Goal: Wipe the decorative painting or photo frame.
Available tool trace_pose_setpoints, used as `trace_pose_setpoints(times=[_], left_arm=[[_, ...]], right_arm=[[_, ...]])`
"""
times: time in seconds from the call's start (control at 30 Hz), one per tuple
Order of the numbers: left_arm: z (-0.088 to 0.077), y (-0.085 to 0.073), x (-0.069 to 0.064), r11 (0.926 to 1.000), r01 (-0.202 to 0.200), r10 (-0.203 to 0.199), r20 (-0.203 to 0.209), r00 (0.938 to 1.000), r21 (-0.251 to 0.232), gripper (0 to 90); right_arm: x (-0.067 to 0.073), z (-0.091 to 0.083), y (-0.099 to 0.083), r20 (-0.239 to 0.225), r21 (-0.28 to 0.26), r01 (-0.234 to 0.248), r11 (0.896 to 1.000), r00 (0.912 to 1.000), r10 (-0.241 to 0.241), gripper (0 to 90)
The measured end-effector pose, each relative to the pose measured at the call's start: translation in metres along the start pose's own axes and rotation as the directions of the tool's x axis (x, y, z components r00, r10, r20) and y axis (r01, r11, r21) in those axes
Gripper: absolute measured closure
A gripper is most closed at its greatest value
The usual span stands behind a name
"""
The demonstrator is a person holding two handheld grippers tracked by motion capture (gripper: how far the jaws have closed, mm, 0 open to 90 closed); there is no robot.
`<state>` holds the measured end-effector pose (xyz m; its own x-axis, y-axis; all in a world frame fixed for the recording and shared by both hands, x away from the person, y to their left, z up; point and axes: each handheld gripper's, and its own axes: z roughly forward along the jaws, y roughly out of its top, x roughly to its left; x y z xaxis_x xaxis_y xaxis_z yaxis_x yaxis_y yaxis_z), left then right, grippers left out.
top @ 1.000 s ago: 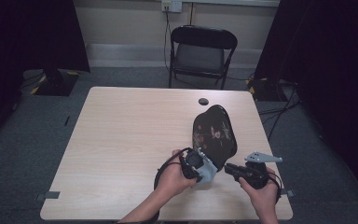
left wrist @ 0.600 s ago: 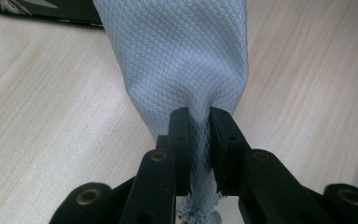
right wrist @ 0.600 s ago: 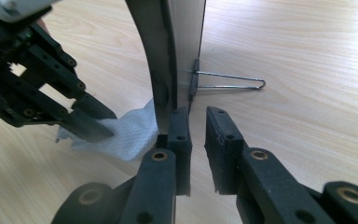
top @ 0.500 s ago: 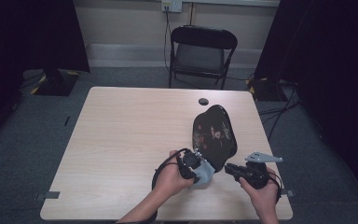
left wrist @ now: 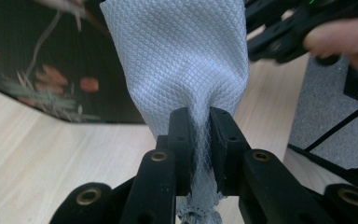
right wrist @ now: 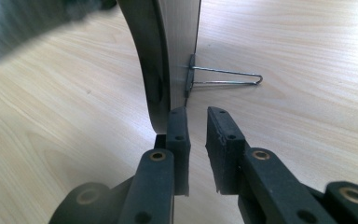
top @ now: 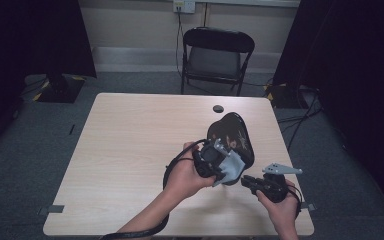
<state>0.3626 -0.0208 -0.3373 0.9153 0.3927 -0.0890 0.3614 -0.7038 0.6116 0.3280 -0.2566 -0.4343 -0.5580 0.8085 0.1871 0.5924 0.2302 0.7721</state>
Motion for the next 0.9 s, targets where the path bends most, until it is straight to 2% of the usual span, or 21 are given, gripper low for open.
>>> trace_pose_setpoints(times=[0.1, 0.13, 0.23, 0.5, 0.73, 0.9], left_arm=[[-0.002, 0.005, -0.005, 0.9999, -0.010, 0.010, 0.005, 0.9999, -0.013, 79.8], [-0.001, 0.006, -0.005, 0.9997, -0.022, 0.022, 0.005, 0.9997, -0.004, 79.8], [0.007, 0.003, -0.005, 0.9998, -0.019, 0.019, 0.013, 0.9997, 0.006, 79.8], [0.036, -0.018, 0.000, 0.9976, 0.000, -0.002, 0.032, 0.9995, 0.069, 79.8], [0.062, -0.039, 0.004, 0.9919, 0.031, -0.037, 0.044, 0.9983, 0.124, 79.9], [0.076, -0.049, 0.008, 0.9881, 0.049, -0.057, 0.051, 0.9971, 0.146, 79.9]], right_arm=[[0.000, 0.001, 0.000, 0.000, 0.001, -0.001, 1.000, 1.0000, 0.001, 79.0], [0.000, 0.001, 0.000, -0.001, 0.001, 0.000, 1.000, 1.0000, 0.000, 79.0], [0.001, 0.001, 0.000, -0.001, -0.002, 0.000, 1.000, 1.0000, 0.000, 79.0], [0.000, -0.001, 0.001, -0.002, -0.009, -0.002, 1.000, 1.0000, 0.002, 79.0], [0.001, -0.001, 0.002, 0.000, -0.014, -0.003, 1.000, 1.0000, 0.003, 78.8], [0.001, -0.001, 0.002, 0.001, -0.014, -0.003, 1.000, 1.0000, 0.003, 78.5]])
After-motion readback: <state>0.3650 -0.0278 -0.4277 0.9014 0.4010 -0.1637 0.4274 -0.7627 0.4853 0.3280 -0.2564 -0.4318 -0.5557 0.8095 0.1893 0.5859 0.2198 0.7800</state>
